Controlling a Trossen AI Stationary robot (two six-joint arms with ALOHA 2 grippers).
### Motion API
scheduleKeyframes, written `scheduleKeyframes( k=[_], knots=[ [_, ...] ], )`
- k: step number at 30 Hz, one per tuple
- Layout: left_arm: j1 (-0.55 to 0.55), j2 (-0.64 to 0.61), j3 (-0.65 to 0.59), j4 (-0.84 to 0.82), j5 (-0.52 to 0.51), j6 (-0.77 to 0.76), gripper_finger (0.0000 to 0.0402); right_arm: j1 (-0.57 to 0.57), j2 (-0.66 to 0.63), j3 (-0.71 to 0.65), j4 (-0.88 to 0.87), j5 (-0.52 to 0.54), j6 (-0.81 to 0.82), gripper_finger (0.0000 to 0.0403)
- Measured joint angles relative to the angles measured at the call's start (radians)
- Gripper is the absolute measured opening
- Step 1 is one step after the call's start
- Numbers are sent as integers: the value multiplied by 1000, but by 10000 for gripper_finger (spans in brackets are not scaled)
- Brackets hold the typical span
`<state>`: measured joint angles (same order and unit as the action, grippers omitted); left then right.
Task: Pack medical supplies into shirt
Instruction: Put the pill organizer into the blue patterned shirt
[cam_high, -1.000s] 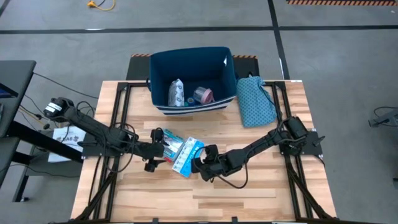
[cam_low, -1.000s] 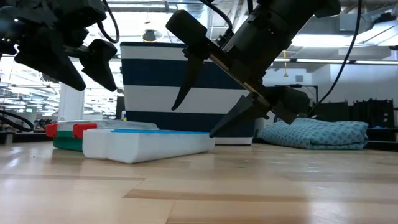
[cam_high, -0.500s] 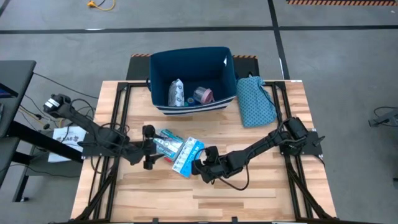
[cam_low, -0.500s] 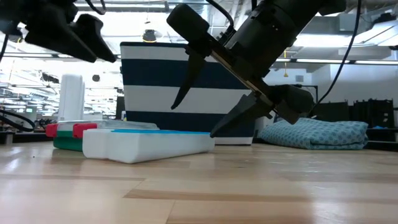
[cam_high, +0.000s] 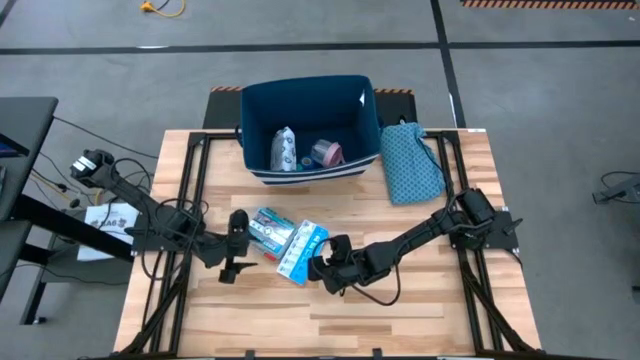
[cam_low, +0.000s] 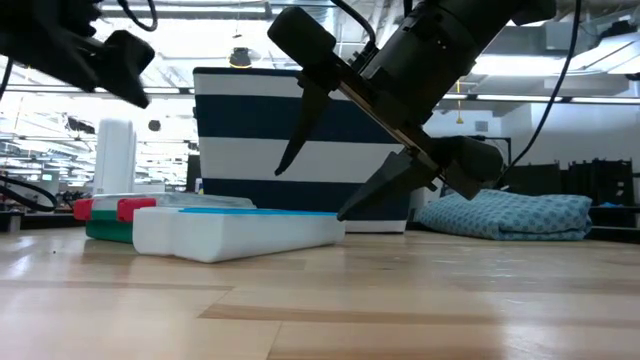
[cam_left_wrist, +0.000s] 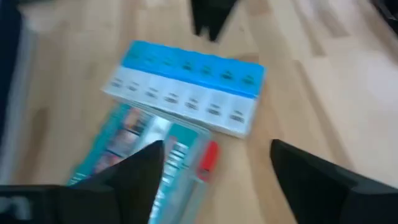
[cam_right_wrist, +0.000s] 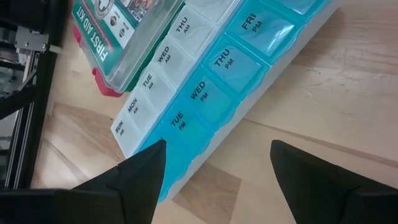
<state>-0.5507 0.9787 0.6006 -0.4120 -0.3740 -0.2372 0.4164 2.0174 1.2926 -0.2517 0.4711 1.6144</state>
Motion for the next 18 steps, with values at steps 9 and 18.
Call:
scheduleKeyframes(
  k=[9, 18],
  knots=[
    [-3, 7, 0, -50, 139, -105, 59, 10, 0, 0, -1, 0, 0, 282],
    [47, 129, 0, 75, 126, -268, 11, -1, 0, 0, -44, -3, 7, 282]
  ],
)
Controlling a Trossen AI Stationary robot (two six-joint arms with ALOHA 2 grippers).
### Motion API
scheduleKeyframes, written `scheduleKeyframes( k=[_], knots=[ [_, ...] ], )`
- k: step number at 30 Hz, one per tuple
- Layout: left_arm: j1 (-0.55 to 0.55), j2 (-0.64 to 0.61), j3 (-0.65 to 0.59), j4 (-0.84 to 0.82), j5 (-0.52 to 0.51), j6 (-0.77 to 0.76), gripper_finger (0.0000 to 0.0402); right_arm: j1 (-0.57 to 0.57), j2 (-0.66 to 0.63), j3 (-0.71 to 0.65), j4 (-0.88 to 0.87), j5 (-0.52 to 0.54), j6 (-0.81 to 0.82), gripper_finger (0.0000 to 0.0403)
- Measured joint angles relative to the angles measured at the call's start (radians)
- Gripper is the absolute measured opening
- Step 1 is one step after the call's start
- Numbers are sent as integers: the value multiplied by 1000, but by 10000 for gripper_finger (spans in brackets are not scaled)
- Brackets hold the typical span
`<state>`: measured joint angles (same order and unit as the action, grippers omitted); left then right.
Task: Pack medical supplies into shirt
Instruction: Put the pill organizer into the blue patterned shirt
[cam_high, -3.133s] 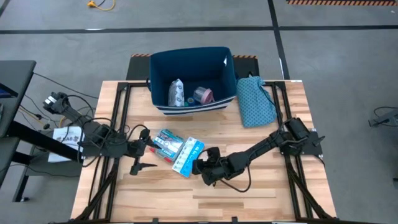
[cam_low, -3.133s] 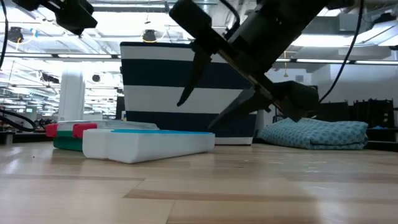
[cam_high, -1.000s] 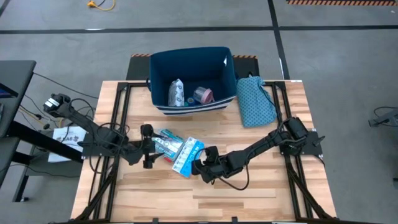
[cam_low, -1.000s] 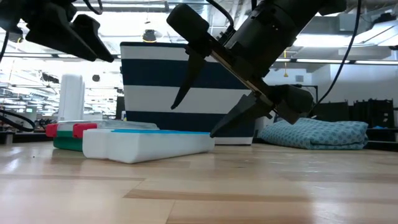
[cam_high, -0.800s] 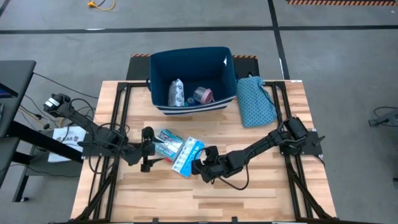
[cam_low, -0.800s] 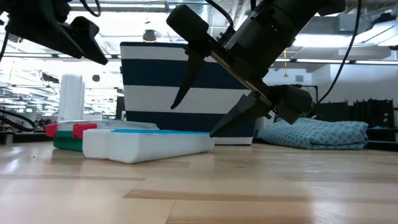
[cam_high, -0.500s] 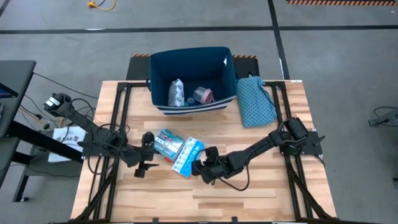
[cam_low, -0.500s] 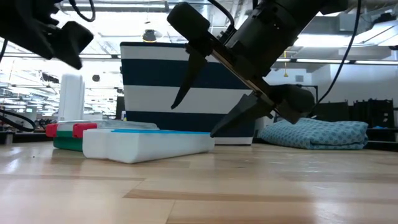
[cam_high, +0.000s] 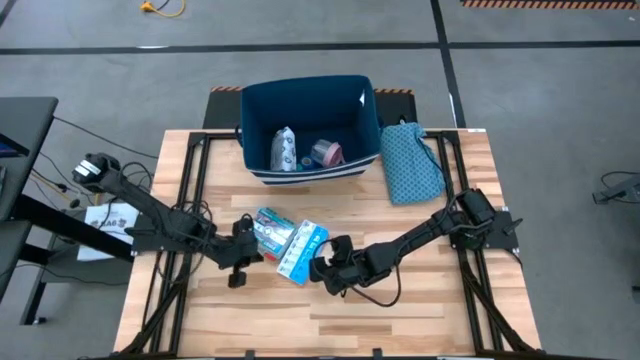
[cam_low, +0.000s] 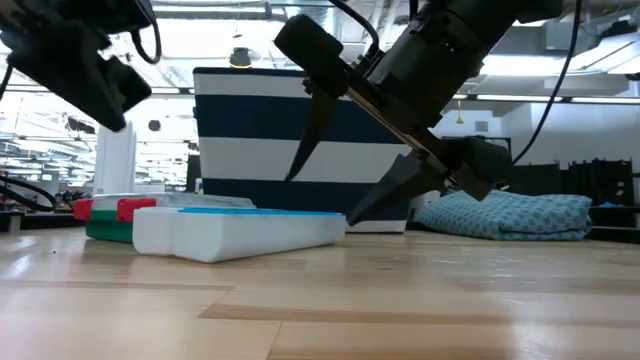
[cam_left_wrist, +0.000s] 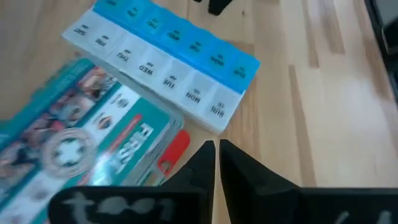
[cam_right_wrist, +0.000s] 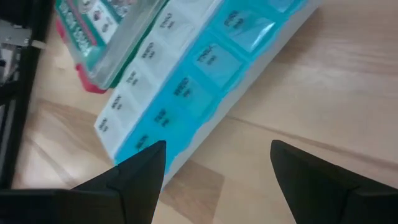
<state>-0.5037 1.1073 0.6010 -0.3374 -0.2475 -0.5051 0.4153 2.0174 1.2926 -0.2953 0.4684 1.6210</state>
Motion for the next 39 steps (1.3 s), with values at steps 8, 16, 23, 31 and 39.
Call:
scheduleKeyframes(
  k=[8, 16, 23, 31, 39],
  knots=[
    [2, 133, 0, 127, 113, -84, 1, -5, 0, 0, -12, 1, 1, 282],
    [10, 198, 0, 182, 147, -102, 0, -5, 0, 0, -14, 0, -25, 282],
    [15, 244, 0, 189, 174, -130, 0, -19, 0, 0, -34, -37, -149, 282],
    [-82, 270, 0, 205, 155, -226, 0, -73, -25, 24, -88, -194, -354, 282],
    [-160, 270, 0, 213, -56, -489, 0, -161, -223, 46, -311, -266, -734, 282]
  ],
)
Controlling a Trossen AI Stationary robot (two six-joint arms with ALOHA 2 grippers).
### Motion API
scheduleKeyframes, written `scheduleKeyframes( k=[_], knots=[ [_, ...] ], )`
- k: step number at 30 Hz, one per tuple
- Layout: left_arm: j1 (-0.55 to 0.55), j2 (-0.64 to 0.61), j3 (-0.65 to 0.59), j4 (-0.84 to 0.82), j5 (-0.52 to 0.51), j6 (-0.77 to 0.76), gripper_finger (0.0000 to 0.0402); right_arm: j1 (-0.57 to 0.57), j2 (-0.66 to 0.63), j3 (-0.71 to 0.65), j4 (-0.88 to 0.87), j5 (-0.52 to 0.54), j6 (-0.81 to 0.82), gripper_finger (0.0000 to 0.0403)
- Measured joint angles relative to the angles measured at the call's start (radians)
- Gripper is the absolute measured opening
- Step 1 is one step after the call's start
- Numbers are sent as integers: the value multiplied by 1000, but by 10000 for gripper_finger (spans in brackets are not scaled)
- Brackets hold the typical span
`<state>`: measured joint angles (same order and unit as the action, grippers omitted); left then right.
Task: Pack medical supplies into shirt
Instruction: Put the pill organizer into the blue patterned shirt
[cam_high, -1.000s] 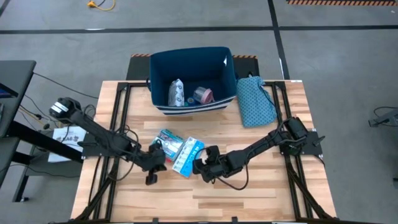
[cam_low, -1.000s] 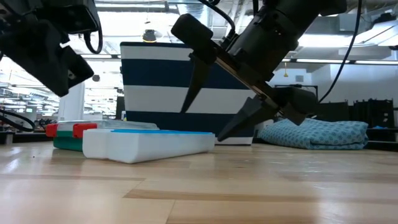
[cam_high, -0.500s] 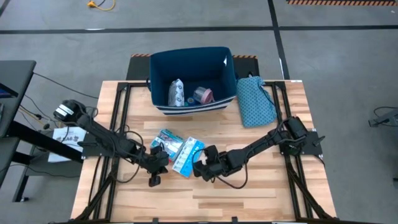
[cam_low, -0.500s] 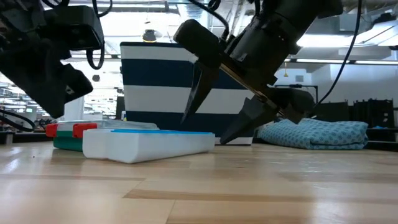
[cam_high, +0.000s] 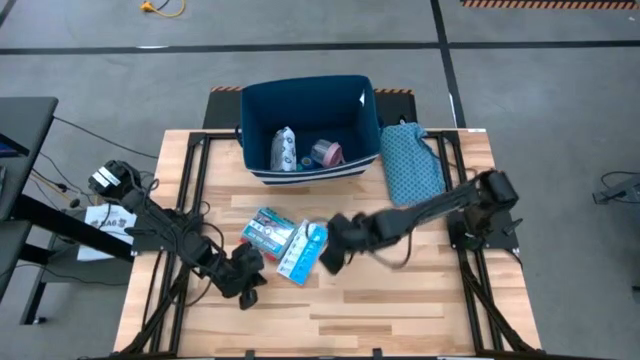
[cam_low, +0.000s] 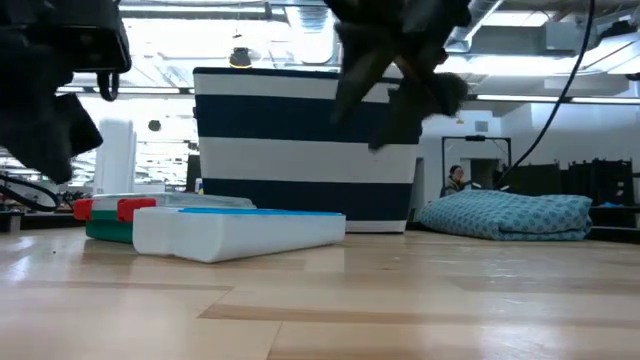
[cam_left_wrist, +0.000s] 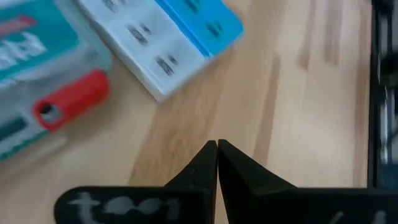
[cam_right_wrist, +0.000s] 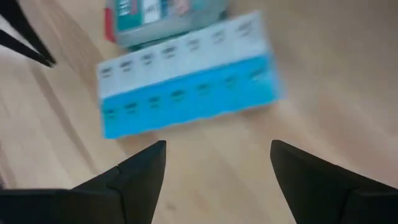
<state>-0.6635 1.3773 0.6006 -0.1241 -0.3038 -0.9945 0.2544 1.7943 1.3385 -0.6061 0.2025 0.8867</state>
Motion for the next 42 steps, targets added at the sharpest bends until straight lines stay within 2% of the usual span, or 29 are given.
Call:
scheduleKeyframes(
  k=[4, 7, 11, 14, 19, 24, 26, 32, 38, 42],
  knots=[
    [2, 0, 0, 64, -106, -79, 0, -110, -64, -1, -75, -101, -210, 282],
    [1, 0, 1, 104, -129, -83, 0, -180, -73, -1, -75, -199, -346, 282],
    [3, 12, 1, 66, -131, -173, 0, -235, -42, -1, -68, -247, -453, 282],
    [-16, 52, 2, 66, -148, -242, 0, -257, -4, -2, -46, -298, -497, 282],
    [-50, 173, 76, 67, -154, -292, 0, -285, 12, -10, -20, -353, -556, 282],
    [-64, 302, 187, 19, -151, -289, 0, -348, 10, -70, 126, -542, -553, 282],
    [-63, 340, 226, -26, -169, -288, 0, -364, 14, -83, 173, -587, -548, 282],
    [-61, 422, 312, -120, -236, -323, 0, -379, 25, -144, 240, -601, -539, 282],
    [-53, 424, 324, -190, -273, -364, 0, -406, 26, -211, 321, -566, -504, 282],
    [-39, 423, 325, -194, -261, -364, 0, -404, 26, -230, 351, -529, -502, 282]
  ],
)
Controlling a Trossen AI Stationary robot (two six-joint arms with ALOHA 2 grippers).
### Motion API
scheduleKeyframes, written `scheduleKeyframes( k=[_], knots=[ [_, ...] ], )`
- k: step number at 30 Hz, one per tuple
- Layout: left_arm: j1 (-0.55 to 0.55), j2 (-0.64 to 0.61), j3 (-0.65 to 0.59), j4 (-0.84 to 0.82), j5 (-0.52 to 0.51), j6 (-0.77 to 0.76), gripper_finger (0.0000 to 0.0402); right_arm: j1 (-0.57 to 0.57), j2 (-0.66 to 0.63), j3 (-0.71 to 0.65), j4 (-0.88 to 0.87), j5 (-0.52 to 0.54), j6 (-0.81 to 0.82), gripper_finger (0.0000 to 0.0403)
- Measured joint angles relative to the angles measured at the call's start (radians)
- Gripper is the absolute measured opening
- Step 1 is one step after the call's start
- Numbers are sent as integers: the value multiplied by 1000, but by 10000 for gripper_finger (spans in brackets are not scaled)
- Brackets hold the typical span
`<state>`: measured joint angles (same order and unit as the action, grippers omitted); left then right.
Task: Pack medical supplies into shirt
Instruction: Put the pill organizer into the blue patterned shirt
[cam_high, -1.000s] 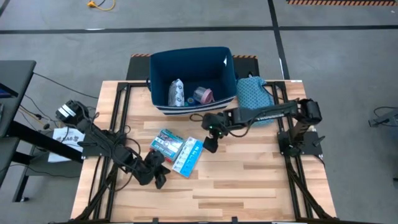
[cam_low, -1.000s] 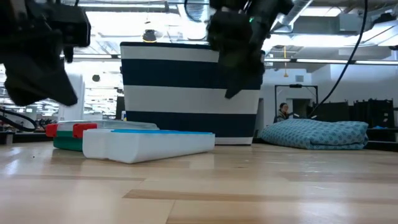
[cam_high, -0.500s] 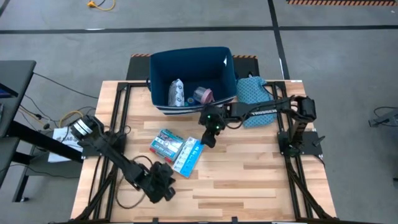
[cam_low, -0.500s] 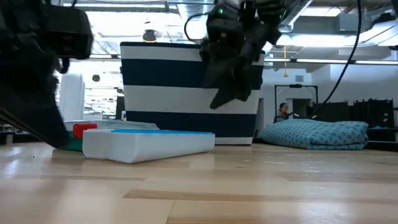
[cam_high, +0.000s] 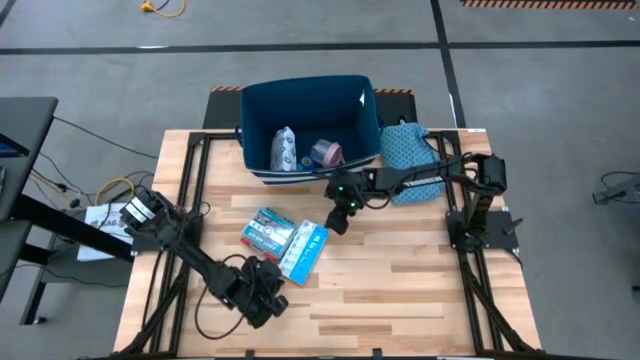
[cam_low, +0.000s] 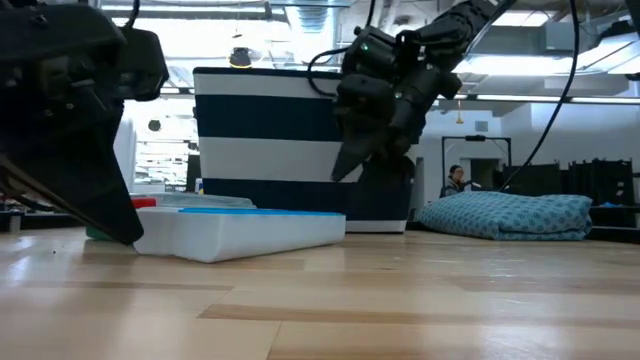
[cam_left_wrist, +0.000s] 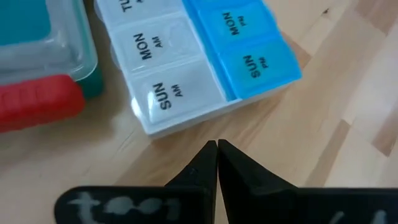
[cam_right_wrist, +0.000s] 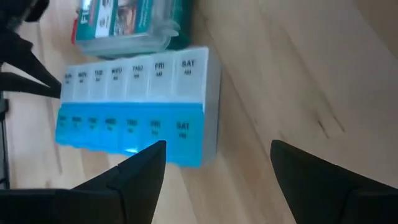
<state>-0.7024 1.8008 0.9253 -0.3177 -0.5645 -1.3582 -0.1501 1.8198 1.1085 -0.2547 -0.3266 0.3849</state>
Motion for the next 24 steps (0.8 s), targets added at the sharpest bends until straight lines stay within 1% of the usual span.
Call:
scheduleKeyframes(
  k=[5, 9, 12, 18, 21, 24],
  knots=[
    [15, 0, 0, -6, 13, 1, 0, 8, 1, -20, 34, 14, 8, 282],
    [24, 0, 0, -6, 21, 10, 0, 20, 46, -28, 49, 14, 30, 282],
    [24, 0, 0, -6, 22, 11, 0, 37, 89, -24, 100, 14, 43, 282],
    [24, 0, 0, -6, 36, 11, 0, 59, 146, -21, 196, -16, 63, 282],
    [24, 0, 0, -7, 37, 12, 0, 58, 161, -21, 227, -60, 63, 282],
    [25, 0, 0, -10, 38, 13, 0, 58, 163, -22, 242, -70, 67, 282]
  ],
)
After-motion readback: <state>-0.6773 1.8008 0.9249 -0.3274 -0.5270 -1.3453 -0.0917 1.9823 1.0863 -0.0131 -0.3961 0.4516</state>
